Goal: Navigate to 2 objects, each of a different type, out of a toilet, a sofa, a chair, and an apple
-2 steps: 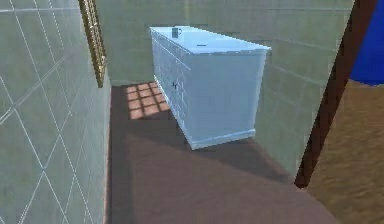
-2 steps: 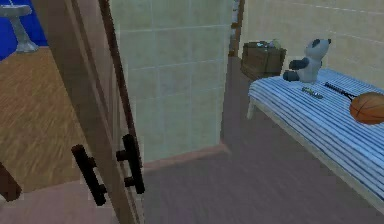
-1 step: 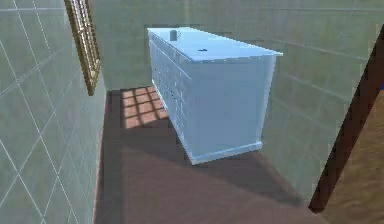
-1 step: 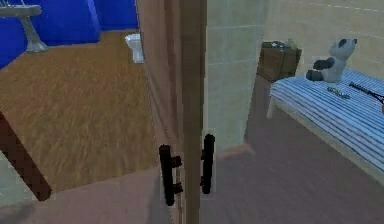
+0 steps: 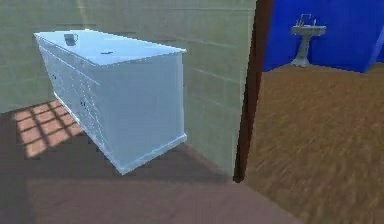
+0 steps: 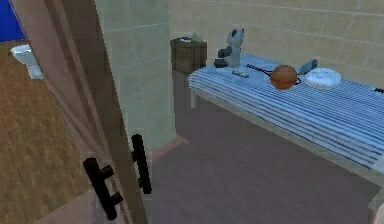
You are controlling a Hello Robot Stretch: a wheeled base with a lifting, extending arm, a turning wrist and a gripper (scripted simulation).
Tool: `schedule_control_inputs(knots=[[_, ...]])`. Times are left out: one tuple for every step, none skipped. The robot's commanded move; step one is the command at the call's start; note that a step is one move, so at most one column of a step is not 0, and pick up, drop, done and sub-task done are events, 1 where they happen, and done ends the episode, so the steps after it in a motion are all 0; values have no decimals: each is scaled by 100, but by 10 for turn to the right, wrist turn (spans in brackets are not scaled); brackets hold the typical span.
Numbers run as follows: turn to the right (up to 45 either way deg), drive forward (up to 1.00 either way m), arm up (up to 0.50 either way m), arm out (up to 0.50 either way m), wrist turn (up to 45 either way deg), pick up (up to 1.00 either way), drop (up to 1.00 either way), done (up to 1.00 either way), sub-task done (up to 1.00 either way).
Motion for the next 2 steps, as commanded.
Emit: schedule_control_inputs(knots=[[0, 30, 0, 0, 0, 0, 0, 0, 0], [450, 0, 0, 0, 0, 0, 0, 0, 0]])
